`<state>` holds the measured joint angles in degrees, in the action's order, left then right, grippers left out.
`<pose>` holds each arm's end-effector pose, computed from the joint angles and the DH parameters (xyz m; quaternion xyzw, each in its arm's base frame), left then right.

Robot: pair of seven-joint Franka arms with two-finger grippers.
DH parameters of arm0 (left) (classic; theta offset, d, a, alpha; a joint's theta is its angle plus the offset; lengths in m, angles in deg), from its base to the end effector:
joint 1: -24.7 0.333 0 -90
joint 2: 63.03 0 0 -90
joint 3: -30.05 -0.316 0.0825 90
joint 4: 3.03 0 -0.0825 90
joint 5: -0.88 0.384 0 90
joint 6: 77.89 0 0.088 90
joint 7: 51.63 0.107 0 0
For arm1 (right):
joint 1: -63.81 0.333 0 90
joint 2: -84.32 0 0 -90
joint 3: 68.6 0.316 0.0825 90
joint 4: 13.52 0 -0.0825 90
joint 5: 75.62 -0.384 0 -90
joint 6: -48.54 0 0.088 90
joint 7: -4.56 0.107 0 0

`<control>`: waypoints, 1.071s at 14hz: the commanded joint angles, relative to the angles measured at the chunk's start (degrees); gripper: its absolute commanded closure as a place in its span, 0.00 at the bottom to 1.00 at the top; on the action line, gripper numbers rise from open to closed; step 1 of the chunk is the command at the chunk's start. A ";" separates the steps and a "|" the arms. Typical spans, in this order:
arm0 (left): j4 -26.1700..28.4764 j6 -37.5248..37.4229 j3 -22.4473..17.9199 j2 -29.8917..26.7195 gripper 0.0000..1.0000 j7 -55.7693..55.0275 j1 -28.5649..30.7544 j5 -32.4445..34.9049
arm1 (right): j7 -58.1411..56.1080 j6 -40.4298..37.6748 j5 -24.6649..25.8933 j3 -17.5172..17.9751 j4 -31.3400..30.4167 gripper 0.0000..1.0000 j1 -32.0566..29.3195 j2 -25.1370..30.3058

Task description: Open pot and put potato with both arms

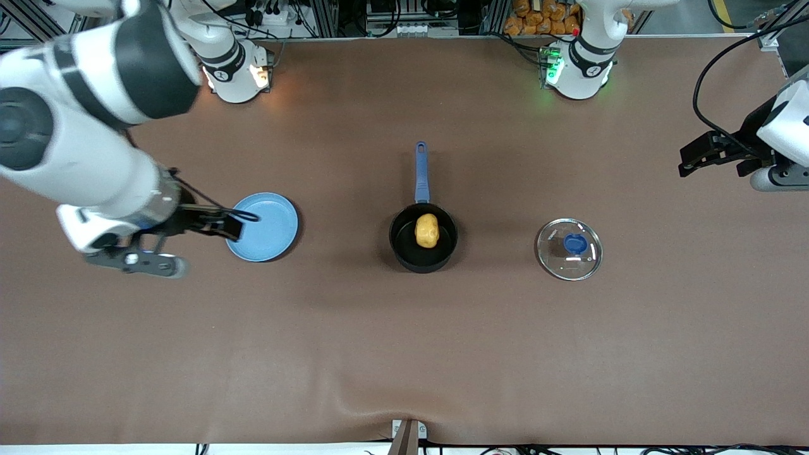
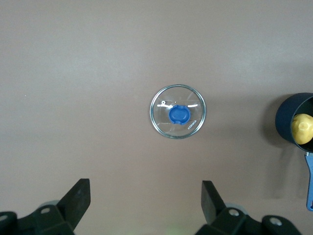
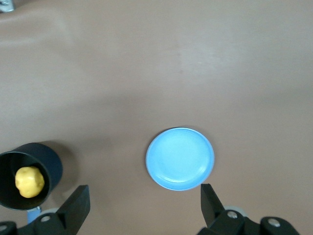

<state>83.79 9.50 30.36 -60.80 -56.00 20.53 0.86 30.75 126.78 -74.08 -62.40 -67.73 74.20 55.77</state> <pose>0.5605 -0.0439 0.6249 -0.9999 0.0010 0.0145 0.0008 0.6517 0.1677 0.5890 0.9950 -0.0914 -0.0402 0.0020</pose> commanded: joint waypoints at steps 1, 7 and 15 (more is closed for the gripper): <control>0.28 -0.81 0.39 -1.09 0.00 0.15 0.65 -1.66 | -1.05 -1.59 1.01 6.35 -2.73 0.00 -7.65 4.89; 0.28 -0.55 0.31 -1.00 0.00 -0.11 1.36 -2.71 | -5.25 9.63 1.28 6.28 -28.26 0.00 -10.83 22.53; 0.28 -0.55 0.39 -1.09 0.00 -0.29 1.36 -3.06 | -13.62 8.51 0.66 2.15 -34.72 0.00 -11.19 30.21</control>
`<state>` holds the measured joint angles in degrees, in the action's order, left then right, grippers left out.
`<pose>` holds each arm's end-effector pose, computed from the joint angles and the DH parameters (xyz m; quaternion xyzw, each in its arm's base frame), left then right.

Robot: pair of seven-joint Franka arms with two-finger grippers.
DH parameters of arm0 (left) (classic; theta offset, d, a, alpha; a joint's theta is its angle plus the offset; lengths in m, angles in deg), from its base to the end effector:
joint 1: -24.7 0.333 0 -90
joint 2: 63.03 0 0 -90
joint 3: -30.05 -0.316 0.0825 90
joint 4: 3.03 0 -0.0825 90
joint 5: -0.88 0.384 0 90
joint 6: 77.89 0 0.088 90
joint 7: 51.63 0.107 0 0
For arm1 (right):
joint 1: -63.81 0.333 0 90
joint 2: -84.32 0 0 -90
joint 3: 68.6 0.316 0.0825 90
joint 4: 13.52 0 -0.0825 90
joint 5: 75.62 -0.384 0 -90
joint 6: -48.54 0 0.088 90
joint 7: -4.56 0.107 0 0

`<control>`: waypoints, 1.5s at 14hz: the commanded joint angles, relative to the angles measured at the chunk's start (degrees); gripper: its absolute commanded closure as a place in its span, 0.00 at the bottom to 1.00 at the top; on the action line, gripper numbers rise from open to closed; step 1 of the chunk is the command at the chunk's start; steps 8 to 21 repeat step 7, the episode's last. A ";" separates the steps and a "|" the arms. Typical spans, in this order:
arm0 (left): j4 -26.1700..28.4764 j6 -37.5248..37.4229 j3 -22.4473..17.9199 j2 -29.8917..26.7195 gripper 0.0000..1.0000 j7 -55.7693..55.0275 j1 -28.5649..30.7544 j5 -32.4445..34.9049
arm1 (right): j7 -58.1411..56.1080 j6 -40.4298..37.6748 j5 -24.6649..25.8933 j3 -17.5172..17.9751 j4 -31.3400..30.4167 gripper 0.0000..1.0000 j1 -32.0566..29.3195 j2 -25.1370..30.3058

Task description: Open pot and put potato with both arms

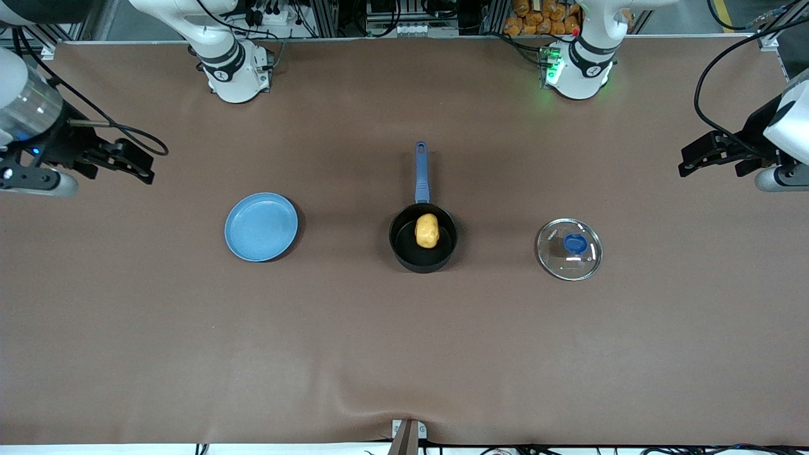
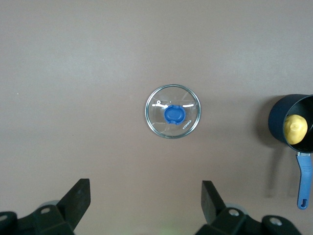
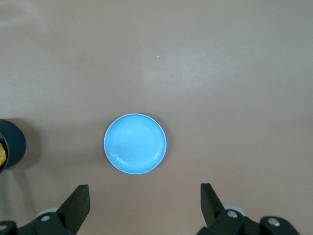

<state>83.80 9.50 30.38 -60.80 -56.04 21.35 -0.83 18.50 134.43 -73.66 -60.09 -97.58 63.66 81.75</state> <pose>0.5608 -0.0393 0.6249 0.9998 0.0059 -0.0156 0.0140 0.5564 0.0757 0.6421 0.9986 -0.0498 -0.0034 0.0147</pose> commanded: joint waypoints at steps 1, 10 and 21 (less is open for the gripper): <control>0.27 -0.55 0.38 -1.08 0.00 -0.25 0.53 -1.37 | -1.37 2.00 0.24 -0.16 -6.36 0.00 -0.38 5.29; 0.27 -0.55 0.38 -1.08 0.00 -0.60 0.53 -1.37 | -2.69 2.80 0.24 -0.60 -6.47 0.00 -0.64 7.75; 0.27 -0.55 0.38 -1.08 0.00 -0.60 0.53 -1.37 | -2.69 2.80 0.24 -0.60 -6.47 0.00 -0.64 7.75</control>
